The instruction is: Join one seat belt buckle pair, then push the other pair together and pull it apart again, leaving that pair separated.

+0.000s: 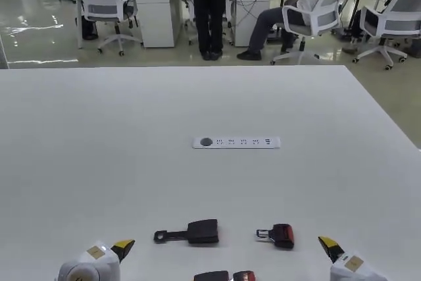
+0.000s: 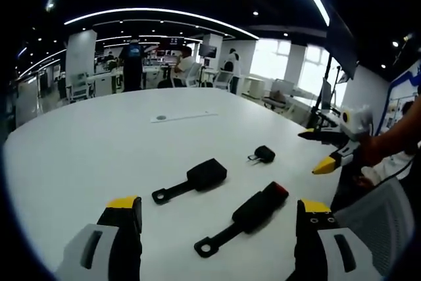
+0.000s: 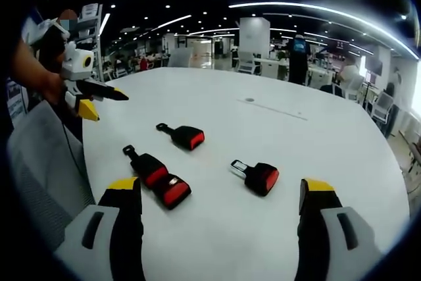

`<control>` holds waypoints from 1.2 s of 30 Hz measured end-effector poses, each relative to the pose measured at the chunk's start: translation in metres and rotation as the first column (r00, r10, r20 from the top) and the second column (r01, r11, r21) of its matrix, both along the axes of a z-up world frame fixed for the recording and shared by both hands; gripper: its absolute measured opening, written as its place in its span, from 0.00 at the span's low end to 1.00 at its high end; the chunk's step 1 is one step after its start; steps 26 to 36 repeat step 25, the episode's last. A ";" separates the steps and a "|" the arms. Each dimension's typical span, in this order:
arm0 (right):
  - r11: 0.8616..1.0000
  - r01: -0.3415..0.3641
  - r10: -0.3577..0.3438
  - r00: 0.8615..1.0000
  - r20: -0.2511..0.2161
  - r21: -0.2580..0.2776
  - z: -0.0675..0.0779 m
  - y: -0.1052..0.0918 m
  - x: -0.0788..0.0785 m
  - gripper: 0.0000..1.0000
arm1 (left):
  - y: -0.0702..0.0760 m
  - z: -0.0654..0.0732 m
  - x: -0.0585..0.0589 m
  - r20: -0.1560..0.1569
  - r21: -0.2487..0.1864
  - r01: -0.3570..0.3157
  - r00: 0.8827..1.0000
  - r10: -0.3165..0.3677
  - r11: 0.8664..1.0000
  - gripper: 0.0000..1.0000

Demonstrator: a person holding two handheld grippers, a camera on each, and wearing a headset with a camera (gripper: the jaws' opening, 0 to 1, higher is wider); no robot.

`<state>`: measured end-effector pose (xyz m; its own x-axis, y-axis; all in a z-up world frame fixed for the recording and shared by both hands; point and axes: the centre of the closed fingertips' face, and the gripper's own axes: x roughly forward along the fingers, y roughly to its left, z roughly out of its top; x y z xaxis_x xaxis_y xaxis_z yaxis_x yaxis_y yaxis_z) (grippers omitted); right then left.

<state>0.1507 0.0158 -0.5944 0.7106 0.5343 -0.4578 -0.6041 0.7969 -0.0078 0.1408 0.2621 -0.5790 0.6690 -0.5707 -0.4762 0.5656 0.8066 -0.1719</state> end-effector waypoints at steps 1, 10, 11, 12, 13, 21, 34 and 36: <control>1.000 0.001 -0.001 1.000 -0.002 0.002 0.000 -0.001 -0.001 0.99 | 0.001 0.000 -0.001 0.000 0.002 0.000 1.000 0.000 1.000 1.00; 0.999 0.028 -0.028 1.000 -0.004 0.021 0.005 -0.007 -0.010 0.99 | 0.013 0.008 -0.008 0.014 -0.006 -0.014 1.000 0.014 1.000 1.00; 0.999 0.028 -0.028 1.000 -0.003 0.022 0.005 -0.007 -0.010 0.99 | 0.013 0.009 -0.009 0.015 -0.010 -0.017 1.000 0.017 1.000 1.00; 0.999 0.031 -0.031 1.000 -0.001 0.022 0.005 -0.007 -0.010 0.99 | 0.014 0.009 -0.009 0.017 -0.013 -0.018 1.000 0.018 1.000 1.00; 0.999 0.033 -0.033 0.999 0.002 0.023 0.006 -0.007 -0.011 0.99 | 0.015 0.010 -0.010 0.019 -0.014 -0.017 1.000 0.017 1.000 1.00; 1.000 0.028 -0.028 1.000 0.009 0.012 0.007 -0.007 -0.011 0.99 | 0.021 0.014 -0.014 0.023 -0.030 -0.014 1.000 0.015 0.999 1.00; 0.999 0.040 -0.041 0.999 0.017 0.021 0.011 -0.009 -0.010 0.99 | 0.020 0.015 -0.018 0.022 -0.033 -0.020 1.000 0.020 0.999 1.00; 0.999 0.040 -0.041 0.999 0.017 0.021 0.011 -0.009 -0.010 0.99 | 0.020 0.015 -0.018 0.022 -0.033 -0.020 1.000 0.020 0.999 1.00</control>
